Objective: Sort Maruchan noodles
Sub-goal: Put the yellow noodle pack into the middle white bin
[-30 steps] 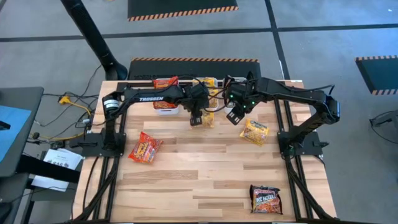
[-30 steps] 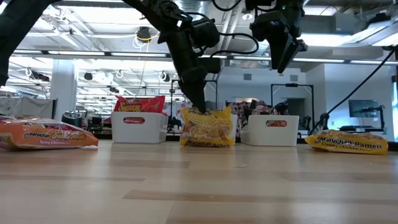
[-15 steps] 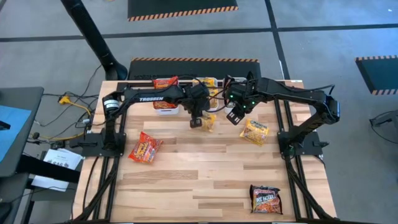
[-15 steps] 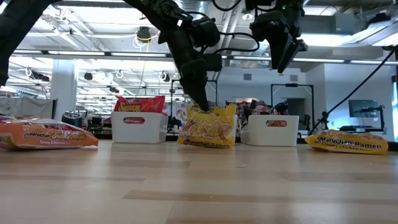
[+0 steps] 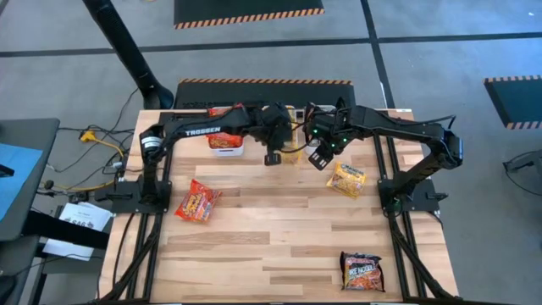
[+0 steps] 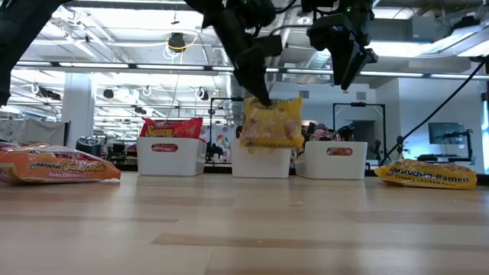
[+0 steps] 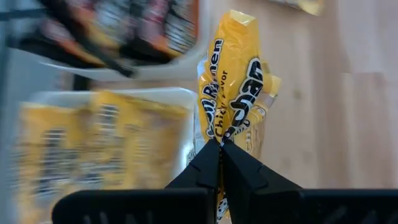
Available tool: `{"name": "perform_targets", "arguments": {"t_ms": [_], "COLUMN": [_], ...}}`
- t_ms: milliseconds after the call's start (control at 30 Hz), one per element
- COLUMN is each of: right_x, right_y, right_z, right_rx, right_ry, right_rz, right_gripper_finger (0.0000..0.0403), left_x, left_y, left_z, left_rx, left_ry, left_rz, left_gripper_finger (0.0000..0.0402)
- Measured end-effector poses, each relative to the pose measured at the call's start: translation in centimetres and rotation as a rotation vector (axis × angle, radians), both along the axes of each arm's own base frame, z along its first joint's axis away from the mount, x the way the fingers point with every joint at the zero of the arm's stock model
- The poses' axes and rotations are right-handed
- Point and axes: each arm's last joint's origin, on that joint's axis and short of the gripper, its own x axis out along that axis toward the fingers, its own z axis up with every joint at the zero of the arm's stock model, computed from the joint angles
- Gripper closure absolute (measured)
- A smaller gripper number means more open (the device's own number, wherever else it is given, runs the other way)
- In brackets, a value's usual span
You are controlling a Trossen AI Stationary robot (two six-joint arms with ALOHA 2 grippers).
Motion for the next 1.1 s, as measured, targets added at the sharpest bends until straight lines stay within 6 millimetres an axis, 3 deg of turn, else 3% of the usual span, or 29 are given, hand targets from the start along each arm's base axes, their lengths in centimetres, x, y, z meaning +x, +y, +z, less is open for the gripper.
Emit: {"name": "perform_targets", "arguments": {"t_ms": [167, 433, 633, 933, 1100], "right_x": [0.0, 0.0, 0.0, 0.0, 0.0], "right_y": [0.0, 0.0, 0.0, 0.0, 0.0], "right_z": [0.0, 0.0, 0.0, 0.0, 0.0], "right_rx": [-0.001, -0.001, -0.001, 0.0, 0.0], "right_ry": [0.0, 0.0, 0.0, 0.002, 0.002], "right_rz": [0.0, 0.0, 0.0, 0.0, 0.0], "right_gripper_finger": [0.0243, 0.0243, 0.0243, 0.0243, 0.0243], "left_x": [-0.8, -2.6, -2.7, -0.5, -0.4], "left_y": [2.5, 6.5, 6.8, 6.9, 7.1], "left_z": [1.7, 1.8, 1.8, -2.6, -3.0], "left_rx": [0.095, 0.047, 0.019, -0.023, -0.037], "left_ry": [-0.011, -0.038, -0.049, 0.024, 0.033], "left_rz": [0.109, 0.248, 0.221, 0.226, 0.251], "left_gripper_finger": [0.0401, 0.0401, 0.0401, 0.0401, 0.0401]}}
